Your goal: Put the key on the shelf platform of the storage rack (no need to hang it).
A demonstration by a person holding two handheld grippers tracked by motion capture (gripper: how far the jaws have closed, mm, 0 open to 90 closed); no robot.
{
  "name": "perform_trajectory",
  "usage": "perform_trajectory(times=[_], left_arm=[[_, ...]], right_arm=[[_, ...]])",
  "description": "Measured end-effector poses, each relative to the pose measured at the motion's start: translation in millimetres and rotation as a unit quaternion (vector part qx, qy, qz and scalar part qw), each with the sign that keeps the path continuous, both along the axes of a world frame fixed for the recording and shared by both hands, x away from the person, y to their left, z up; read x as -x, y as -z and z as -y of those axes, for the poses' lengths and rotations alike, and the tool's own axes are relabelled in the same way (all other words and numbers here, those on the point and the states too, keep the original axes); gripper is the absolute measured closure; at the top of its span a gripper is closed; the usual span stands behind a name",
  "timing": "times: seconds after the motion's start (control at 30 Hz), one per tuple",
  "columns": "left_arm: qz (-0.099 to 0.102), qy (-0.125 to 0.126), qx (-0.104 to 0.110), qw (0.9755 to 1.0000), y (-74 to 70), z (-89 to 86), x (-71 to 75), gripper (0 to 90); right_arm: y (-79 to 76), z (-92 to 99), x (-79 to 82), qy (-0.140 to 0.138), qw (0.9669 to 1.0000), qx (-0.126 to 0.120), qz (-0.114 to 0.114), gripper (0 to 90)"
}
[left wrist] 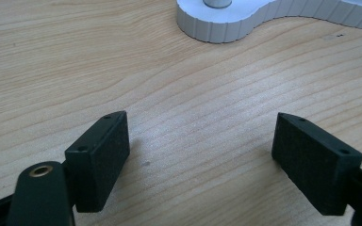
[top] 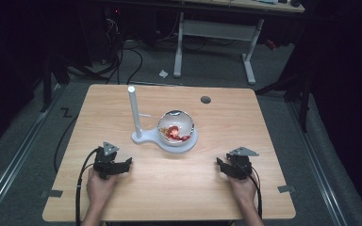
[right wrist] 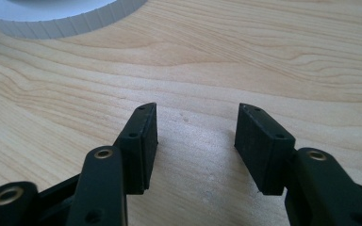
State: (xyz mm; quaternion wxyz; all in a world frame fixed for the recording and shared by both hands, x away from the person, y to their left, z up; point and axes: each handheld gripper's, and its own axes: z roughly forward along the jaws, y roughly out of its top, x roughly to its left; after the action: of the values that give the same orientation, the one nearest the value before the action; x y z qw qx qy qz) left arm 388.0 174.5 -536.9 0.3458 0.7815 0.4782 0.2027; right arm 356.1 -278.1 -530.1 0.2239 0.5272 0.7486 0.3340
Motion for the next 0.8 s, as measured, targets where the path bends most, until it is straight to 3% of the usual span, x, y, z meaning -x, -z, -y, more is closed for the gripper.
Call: perform_trajectory(times=[0.27,0.8], left_arm=[[0.000,0.000,0.000,1.0000,0.0,0.0,0.1,20.1],[0.000,0.000,-0.001,1.0000,0.0,0.1,0.3,20.1]], right_arm=[[0.5,-4.0,0.6,-0.006,0.9998,0.018,0.004,46.9],[0.6,-3.7,0.9,-0.003,0.9998,0.019,0.003,43.8]])
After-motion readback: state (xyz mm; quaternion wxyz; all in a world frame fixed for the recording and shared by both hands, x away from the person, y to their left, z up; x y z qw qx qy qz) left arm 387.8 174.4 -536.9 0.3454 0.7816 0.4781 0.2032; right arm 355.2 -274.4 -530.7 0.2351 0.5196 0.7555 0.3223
